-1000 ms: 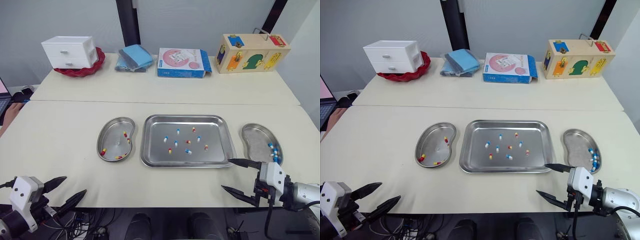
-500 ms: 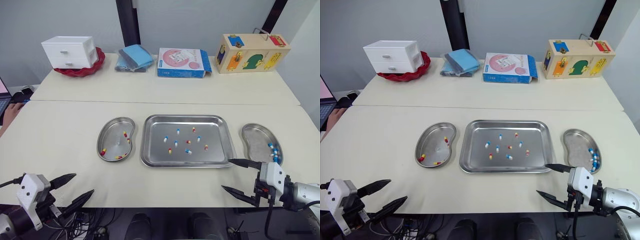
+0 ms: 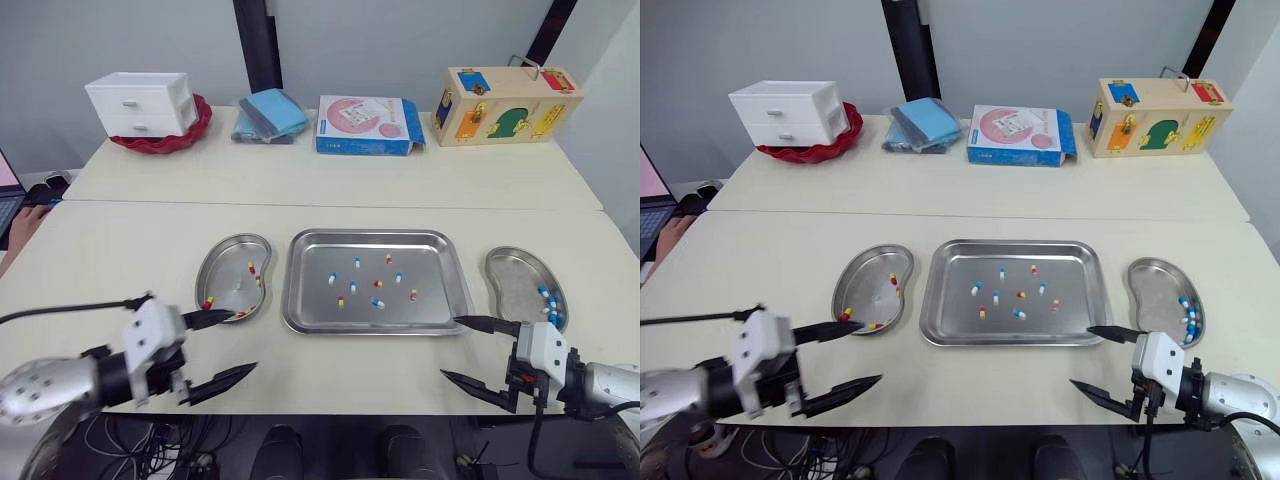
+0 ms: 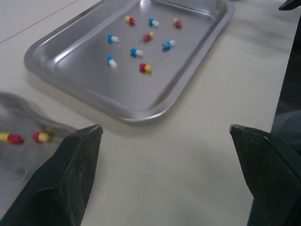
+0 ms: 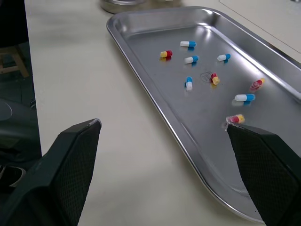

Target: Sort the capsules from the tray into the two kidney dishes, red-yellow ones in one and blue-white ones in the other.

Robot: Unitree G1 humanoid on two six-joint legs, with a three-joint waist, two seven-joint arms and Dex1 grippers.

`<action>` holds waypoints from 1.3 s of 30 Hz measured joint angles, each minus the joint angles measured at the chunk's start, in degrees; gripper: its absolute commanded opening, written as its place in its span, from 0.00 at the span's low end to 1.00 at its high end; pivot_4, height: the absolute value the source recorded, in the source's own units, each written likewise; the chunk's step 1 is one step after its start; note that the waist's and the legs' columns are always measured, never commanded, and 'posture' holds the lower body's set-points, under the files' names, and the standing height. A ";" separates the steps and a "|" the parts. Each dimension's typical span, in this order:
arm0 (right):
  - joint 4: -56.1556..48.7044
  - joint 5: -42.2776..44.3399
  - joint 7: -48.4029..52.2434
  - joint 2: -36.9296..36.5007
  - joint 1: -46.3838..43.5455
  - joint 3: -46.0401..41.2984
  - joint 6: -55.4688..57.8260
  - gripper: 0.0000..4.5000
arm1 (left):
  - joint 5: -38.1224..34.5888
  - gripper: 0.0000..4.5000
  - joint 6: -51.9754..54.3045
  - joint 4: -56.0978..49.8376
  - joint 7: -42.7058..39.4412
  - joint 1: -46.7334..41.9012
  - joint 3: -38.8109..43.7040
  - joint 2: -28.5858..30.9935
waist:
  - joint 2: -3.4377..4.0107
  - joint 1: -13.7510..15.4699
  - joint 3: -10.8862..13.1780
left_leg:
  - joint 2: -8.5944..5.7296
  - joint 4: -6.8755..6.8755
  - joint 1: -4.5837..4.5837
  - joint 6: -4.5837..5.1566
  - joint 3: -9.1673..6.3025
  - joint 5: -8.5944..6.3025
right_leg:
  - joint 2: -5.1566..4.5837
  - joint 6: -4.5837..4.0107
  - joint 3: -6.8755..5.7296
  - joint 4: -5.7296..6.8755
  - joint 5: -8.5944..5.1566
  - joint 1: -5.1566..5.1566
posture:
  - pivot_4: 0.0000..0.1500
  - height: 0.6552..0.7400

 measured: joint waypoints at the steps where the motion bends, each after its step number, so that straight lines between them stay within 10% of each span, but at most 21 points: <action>1: -0.54 0.03 -0.34 0.04 -0.27 0.27 0.49 1.00 | 0.40 1.00 1.65 -0.11 1.57 -3.01 -2.66 0.02 | 0.01 0.00 0.00 | 0.00 0.00 0.00 0.00 -0.01 0.00 | 0.01 0.00 0.00 0.00 0.00 0.00 | 1.00 1.00; 8: -2.27 0.06 -2.29 0.54 -1.04 1.76 3.26 1.00 | 5.95 0.73 9.22 3.82 8.04 -21.45 -19.46 -2.27 | 0.02 -0.15 0.01 | 0.00 0.04 -0.03 0.00 -0.01 0.00 | 0.03 0.01 0.01 0.00 0.01 -0.02 | 1.00 1.00; 17: -4.91 -0.02 -4.93 0.98 -1.86 3.27 5.84 1.00 | 10.30 0.73 15.71 11.27 9.33 -35.83 -32.53 -6.94 | 0.03 -0.12 0.03 | -0.01 0.05 -0.08 0.01 -0.05 0.00 | 0.07 0.02 0.00 0.01 0.00 -0.03 | 1.00 1.00; 22: -6.43 -0.08 -6.37 1.45 -1.75 3.96 6.71 1.00 | 12.70 0.73 17.46 15.40 8.39 -39.37 -37.41 -8.16 | 0.04 -0.12 0.03 | 0.00 0.06 -0.08 0.01 -0.05 0.00 | 0.08 0.02 0.00 0.01 0.00 -0.03 | 1.00 1.00; 27: -7.02 -0.36 -7.64 2.17 -1.51 4.25 7.21 1.00 | 14.69 0.50 17.35 19.58 7.56 -41.00 -39.15 -9.78 | 0.04 -0.13 0.03 | 0.00 0.07 -0.09 0.01 -0.06 0.00 | 0.08 0.02 0.00 0.01 0.00 -0.04 | 1.00 1.00; 39: -8.42 -0.56 -9.53 2.72 -0.58 5.29 7.38 1.00 | 18.80 0.50 14.03 24.05 5.97 -43.09 -41.39 -13.26 | 0.04 -0.09 0.03 | 0.00 0.09 -0.11 0.01 -0.07 0.01 | 0.08 0.02 -0.01 0.01 0.00 -0.04 | 1.00 1.00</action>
